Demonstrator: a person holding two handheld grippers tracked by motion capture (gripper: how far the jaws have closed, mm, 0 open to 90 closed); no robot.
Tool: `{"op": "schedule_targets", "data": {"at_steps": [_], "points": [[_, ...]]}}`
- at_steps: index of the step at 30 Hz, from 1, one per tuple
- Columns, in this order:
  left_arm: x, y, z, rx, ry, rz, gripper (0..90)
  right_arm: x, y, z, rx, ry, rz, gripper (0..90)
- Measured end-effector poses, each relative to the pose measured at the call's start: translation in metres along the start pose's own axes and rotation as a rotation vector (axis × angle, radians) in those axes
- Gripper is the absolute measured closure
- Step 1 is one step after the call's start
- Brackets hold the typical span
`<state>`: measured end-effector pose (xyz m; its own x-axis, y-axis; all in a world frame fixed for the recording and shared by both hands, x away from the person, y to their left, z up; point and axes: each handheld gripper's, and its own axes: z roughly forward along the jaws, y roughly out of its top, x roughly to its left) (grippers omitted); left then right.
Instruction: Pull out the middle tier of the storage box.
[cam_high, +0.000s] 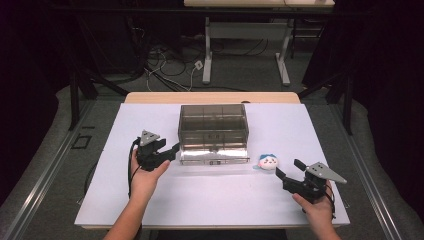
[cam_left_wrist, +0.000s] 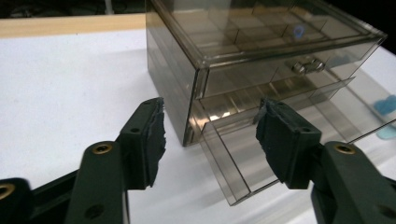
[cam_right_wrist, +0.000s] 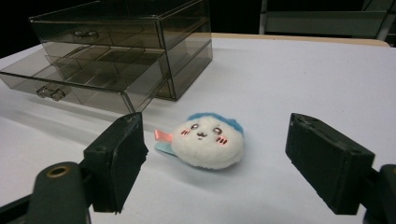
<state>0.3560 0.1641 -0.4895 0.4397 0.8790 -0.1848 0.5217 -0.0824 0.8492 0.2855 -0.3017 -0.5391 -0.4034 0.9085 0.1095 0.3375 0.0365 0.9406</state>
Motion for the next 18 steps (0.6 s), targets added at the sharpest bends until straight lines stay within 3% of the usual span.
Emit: {"op": "schedule_targets", "data": {"at_steps": [6, 10, 13, 15, 18], "points": [[0.000, -0.003, -0.006, -0.006, -0.045, -0.004, 40.7, 0.001, 0.003, -0.003, 0.008, 0.008, -0.006, 15.8], [0.001, -0.007, -0.009, -0.014, -0.065, 0.000, 31.9, 0.002, 0.005, -0.002, 0.013, 0.018, -0.022, 15.7], [0.004, -0.011, -0.014, -0.015, -0.060, 0.004, 25.2, 0.003, 0.006, -0.002, 0.013, 0.026, -0.027, 15.7], [0.009, -0.016, -0.018, -0.027, -0.063, -0.025, 20.0, 0.003, 0.007, -0.003, 0.017, 0.029, -0.028, 15.7], [0.015, -0.022, -0.024, -0.027, -0.048, -0.033, 16.0, 0.002, 0.008, -0.002, 0.025, 0.036, -0.038, 15.5]]}}
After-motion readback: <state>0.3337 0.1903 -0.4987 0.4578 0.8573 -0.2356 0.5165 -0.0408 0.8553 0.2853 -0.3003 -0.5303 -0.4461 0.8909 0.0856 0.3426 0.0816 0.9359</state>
